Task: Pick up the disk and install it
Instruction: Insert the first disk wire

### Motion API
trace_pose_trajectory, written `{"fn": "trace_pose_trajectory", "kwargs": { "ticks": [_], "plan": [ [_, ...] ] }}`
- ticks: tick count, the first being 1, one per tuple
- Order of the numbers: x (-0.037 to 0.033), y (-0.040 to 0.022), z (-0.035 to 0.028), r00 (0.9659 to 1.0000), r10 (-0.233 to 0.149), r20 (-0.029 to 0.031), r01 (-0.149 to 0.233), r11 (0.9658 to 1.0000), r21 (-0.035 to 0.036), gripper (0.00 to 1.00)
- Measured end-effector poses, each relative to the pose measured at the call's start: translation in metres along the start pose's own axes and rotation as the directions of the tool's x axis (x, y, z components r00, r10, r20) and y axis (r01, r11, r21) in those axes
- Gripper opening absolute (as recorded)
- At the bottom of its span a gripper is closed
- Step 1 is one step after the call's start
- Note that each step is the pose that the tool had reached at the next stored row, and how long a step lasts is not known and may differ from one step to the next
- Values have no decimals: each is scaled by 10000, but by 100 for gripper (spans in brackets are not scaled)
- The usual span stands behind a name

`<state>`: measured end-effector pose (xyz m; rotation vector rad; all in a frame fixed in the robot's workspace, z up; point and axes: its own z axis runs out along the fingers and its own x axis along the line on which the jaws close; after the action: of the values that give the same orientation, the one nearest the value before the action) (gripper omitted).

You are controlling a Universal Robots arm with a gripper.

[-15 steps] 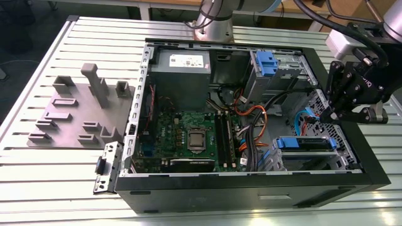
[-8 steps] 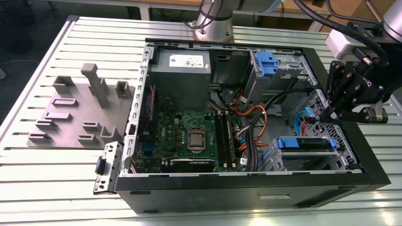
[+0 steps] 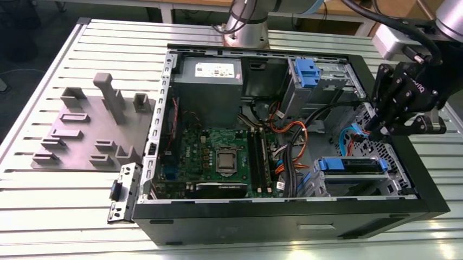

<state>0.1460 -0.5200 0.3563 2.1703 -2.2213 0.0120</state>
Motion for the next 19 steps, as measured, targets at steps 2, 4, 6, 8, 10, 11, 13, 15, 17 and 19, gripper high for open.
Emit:
{"fn": "trace_pose_trajectory", "kwargs": {
  "ticks": [2,4,6,8,10,11,13,15,17,19],
  "plan": [
    [-10,-14,0,9999,1,-133,-2,10000,-36,25],
    [-18,-27,1,9994,4,-337,-6,10000,-68,31],
    [-31,-39,3,9989,4,-465,-8,9999,-104,31],
    [-57,-53,3,9989,0,-471,-7,9999,-154,31],
    [-90,-62,3,9989,-3,-475,-6,9998,-194,31],
    [-106,-67,4,9989,-5,-475,-6,9998,-214,31],
    [-133,-79,10,9989,-8,-474,-4,9997,-257,31],
    [-153,-100,23,9989,-13,-477,-2,9995,-321,31],
    [-159,-121,39,9985,-15,-551,-5,9994,-358,31],
    [-166,-140,54,9979,-15,-646,-10,9993,-381,31]
  ]
}}
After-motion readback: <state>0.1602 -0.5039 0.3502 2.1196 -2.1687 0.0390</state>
